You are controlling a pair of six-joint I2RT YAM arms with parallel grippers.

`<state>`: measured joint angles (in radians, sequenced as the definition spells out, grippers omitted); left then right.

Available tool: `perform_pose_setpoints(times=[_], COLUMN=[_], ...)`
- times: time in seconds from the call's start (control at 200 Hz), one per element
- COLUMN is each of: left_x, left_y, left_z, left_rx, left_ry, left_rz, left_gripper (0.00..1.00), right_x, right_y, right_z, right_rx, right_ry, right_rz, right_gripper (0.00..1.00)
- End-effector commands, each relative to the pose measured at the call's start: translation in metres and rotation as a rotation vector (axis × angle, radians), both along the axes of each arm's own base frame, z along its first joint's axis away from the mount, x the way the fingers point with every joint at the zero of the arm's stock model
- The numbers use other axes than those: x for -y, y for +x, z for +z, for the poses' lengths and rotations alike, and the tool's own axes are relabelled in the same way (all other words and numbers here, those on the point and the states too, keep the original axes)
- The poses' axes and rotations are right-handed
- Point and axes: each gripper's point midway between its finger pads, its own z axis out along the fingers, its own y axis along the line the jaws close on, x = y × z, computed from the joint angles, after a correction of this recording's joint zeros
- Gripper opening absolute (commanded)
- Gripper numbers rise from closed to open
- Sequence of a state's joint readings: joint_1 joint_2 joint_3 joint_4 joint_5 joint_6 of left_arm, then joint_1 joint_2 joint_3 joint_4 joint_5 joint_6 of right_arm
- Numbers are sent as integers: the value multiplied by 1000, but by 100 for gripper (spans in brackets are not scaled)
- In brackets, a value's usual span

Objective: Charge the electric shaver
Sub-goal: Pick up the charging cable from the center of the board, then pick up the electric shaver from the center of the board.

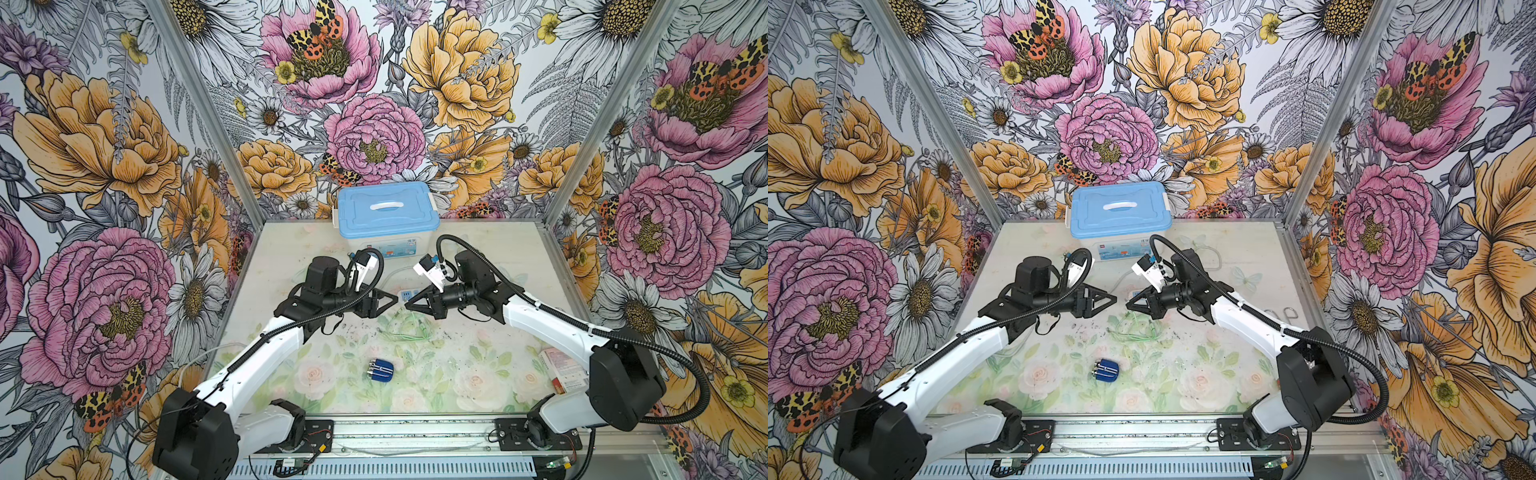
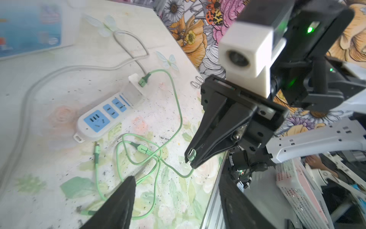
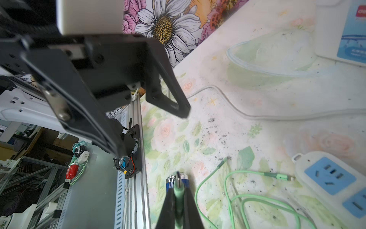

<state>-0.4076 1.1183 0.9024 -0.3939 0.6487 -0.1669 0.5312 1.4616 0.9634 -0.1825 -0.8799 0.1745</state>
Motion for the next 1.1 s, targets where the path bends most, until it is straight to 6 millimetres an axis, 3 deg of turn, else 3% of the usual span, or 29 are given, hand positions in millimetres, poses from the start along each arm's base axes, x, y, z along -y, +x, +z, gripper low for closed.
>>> perform_pose_setpoints(times=[0.0, 0.085, 0.215, 0.33, 0.595, 0.791, 0.926, 1.096], left_x=[-47, -51, -41, -39, -29, -11, -4, -9], left_y=[-17, -34, -65, -80, -102, -100, -113, -116], left_z=[-9, -26, -53, -74, -142, -159, -169, -189], left_rx=[99, 130, 281, 377, 353, 343, 334, 317], left_ry=[321, 445, 642, 790, 971, 996, 1006, 1078], left_rz=[55, 8, -181, -331, -697, -850, -924, -979], left_gripper=[79, 99, 99, 99, 99, 99, 99, 99], right_x=[13, 18, 22, 25, 28, 31, 35, 36], right_y=[3, 4, 6, 8, 6, 2, 1, 4], right_z=[-22, -40, -51, -53, -56, -57, -59, -59], right_rx=[-25, -50, -56, -49, -49, -50, -53, -54], right_ry=[-54, -100, -132, -140, -145, -148, -149, -143], right_rz=[-68, -101, -119, -125, -128, -133, -138, -132], right_gripper=[0, 0, 0, 0, 0, 0, 0, 0])
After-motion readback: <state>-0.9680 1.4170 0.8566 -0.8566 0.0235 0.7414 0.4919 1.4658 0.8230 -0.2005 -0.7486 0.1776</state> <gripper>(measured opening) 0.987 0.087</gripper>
